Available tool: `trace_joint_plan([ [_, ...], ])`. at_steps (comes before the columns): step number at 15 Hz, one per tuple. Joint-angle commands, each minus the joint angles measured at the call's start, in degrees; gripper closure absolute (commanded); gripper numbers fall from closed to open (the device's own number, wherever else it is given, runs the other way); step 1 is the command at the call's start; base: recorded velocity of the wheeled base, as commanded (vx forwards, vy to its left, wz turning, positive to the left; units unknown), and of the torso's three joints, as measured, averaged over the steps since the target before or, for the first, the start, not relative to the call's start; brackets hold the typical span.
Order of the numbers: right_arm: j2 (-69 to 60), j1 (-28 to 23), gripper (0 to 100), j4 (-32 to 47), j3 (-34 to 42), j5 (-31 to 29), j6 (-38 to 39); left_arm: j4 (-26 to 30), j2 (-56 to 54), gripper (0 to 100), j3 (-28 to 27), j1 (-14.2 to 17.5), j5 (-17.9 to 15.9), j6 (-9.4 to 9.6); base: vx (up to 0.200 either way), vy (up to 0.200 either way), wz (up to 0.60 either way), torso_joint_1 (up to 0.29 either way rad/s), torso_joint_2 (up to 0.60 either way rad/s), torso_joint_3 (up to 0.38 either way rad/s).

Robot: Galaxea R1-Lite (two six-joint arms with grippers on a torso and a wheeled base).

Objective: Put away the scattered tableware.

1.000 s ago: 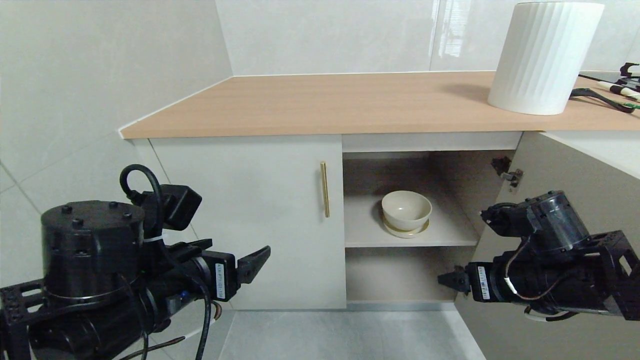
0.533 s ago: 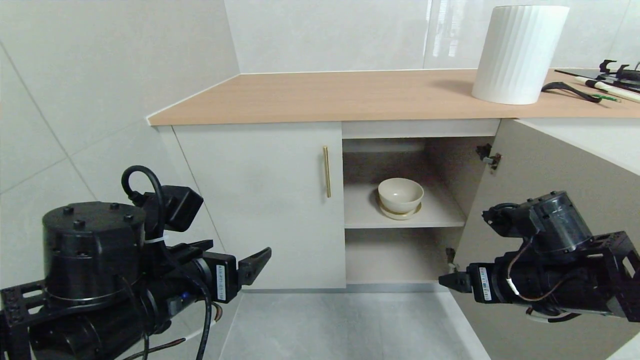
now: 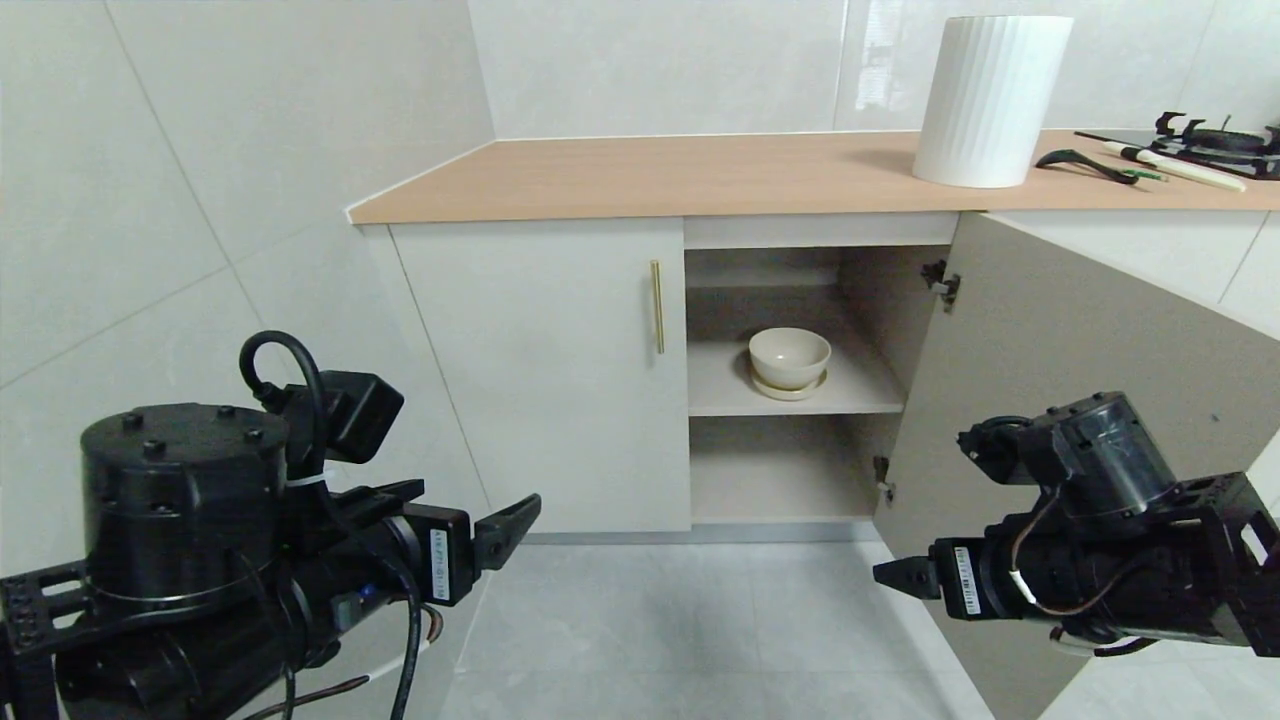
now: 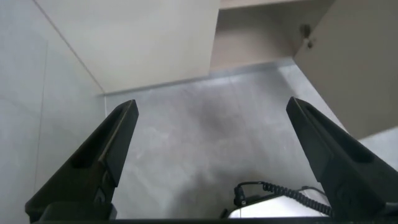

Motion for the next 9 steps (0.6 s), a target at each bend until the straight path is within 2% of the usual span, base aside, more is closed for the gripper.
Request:
trace_joint_plan([
  [1, 0.3, 0.0, 0, 0.0, 0.0, 0.0, 0.0, 0.0, 0.2, 0, 0.0, 0.0, 0.1, -0.01, -0.2, 0.0, 0.0, -0.002, 0.0, 0.002],
  [9, -2.2, 0.0, 0, 0.2, 1.3, 2.4, 0.0, 0.0, 0.3, 0, 0.2, 0.0, 0.0, 0.16, 0.0, 0.0, 0.0, 0.0, 0.0, 0.0],
])
